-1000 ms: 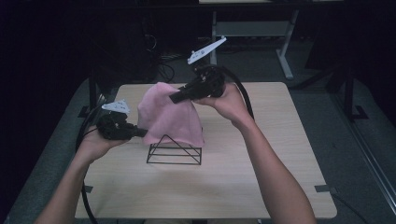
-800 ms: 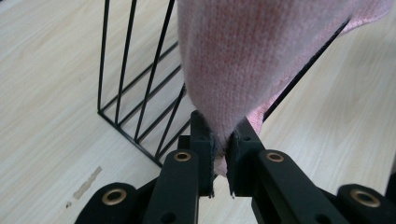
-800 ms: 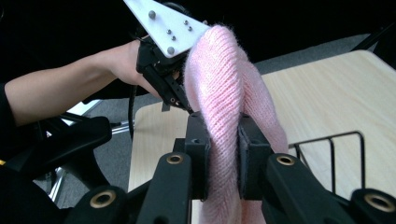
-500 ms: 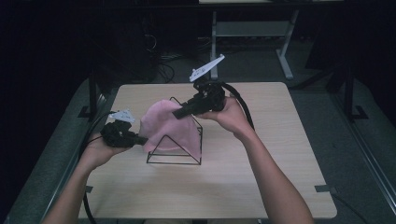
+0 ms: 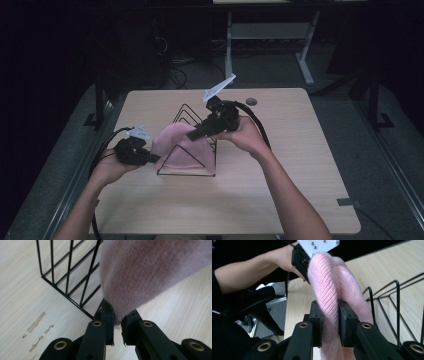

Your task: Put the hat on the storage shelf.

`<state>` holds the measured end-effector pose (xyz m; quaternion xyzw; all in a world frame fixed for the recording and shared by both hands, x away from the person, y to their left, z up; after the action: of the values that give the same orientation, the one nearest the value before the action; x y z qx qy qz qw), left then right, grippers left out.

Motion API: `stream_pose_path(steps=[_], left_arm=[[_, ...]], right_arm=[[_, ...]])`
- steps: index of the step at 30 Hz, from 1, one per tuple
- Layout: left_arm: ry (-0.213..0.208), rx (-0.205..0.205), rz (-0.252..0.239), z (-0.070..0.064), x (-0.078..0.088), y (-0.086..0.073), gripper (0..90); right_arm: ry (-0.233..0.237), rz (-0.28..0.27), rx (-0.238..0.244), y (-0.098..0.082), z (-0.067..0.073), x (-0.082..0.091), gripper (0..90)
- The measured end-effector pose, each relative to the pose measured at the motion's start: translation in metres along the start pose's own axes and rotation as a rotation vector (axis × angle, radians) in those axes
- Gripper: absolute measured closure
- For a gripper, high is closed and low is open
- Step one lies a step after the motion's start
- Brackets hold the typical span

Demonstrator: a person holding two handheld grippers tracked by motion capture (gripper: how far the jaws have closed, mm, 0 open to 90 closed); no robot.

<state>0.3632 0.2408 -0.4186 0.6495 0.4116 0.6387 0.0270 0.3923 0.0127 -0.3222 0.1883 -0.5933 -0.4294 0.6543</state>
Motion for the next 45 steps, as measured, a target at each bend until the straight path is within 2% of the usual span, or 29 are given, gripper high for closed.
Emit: stream_pose_path(steps=[4, 10, 14, 17, 18, 20, 22, 24, 26, 29, 30, 34, 35, 41, 45], left_arm=[[0.016, -0.013, 0.030, 0.002, -0.004, -0.002, 82.0], [0.048, -0.033, 0.091, 0.004, -0.011, -0.005, 82.0], [0.043, -0.027, 0.118, 0.007, -0.015, -0.010, 82.1], [0.035, -0.016, 0.138, 0.008, -0.019, -0.014, 82.2], [0.033, -0.005, 0.128, 0.008, -0.021, -0.014, 82.2], [0.037, -0.010, 0.143, 0.010, -0.021, -0.015, 82.2], [0.036, -0.008, 0.148, 0.011, -0.021, -0.016, 82.1], [0.027, -0.006, 0.138, 0.011, -0.020, -0.016, 79.7], [0.019, -0.003, 0.104, 0.010, -0.017, -0.014, 70.3], [0.005, 0.002, 0.075, 0.009, -0.012, -0.010, 69.9], [-0.001, 0.007, 0.065, 0.008, -0.011, -0.009, 77.2], [-0.003, -0.009, 0.070, 0.007, -0.011, -0.008, 83.5], [-0.002, -0.010, 0.075, 0.007, -0.012, -0.008, 83.9], [0.005, -0.020, 0.098, 0.008, -0.016, -0.009, 84.7], [0.013, -0.015, 0.106, 0.008, -0.016, -0.010, 84.7]], right_arm=[[-0.004, 0.030, -0.010, -0.007, 0.000, -0.004, 75.0], [-0.008, 0.046, -0.005, -0.013, 0.000, -0.011, 74.5], [-0.012, 0.061, 0.001, -0.015, 0.000, -0.016, 72.8], [-0.037, 0.087, 0.020, -0.016, 0.003, -0.019, 65.9], [-0.037, 0.087, 0.020, -0.016, 0.003, -0.019, 65.9], [-0.050, 0.085, 0.028, -0.017, 0.005, -0.016, 60.4], [-0.053, 0.076, 0.041, -0.017, 0.005, -0.015, 60.4], [-0.066, 0.070, 0.044, -0.019, 0.006, -0.010, 64.3], [-0.072, 0.078, 0.051, -0.021, 0.006, -0.010, 70.8], [-0.074, 0.076, 0.065, -0.022, 0.007, -0.011, 78.9], [-0.077, 0.081, 0.064, -0.021, 0.009, -0.013, 82.1], [-0.089, 0.088, 0.063, -0.020, 0.009, -0.013, 83.1], [-0.088, 0.073, 0.071, -0.019, 0.007, -0.013, 83.3], [-0.092, 0.087, 0.048, -0.022, 0.002, -0.013, 83.6], [-0.084, 0.076, 0.043, -0.025, 0.000, -0.016, 83.5]])
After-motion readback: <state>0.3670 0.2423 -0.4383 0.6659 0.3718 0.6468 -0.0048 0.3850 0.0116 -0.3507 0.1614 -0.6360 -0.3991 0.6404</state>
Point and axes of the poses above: each handheld gripper's, and its own axes: x roughly backward along the jaws, y roughly out of its top, z roughly to its left, the point moved 5 cm from there along -x, roughly forward along the jaws, and after that the axes turned 9 degrees about -y, right-handed, at the moved point
